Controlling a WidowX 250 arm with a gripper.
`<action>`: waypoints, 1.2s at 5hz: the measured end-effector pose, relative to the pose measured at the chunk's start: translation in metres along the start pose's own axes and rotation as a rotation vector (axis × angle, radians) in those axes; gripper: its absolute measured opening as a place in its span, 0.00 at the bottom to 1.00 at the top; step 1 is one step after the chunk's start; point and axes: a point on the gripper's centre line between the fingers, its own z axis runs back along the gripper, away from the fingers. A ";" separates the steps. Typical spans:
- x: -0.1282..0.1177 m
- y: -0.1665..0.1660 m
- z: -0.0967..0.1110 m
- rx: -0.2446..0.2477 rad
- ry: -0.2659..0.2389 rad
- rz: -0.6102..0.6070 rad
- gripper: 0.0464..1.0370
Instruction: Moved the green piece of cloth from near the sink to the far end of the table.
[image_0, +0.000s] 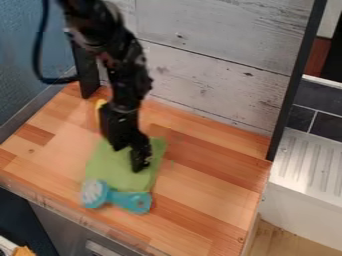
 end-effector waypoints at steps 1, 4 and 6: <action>0.014 -0.008 0.001 -0.005 -0.001 0.057 0.96; 0.041 -0.041 -0.007 0.016 -0.020 0.275 0.96; 0.053 -0.066 -0.009 0.005 -0.025 0.360 0.96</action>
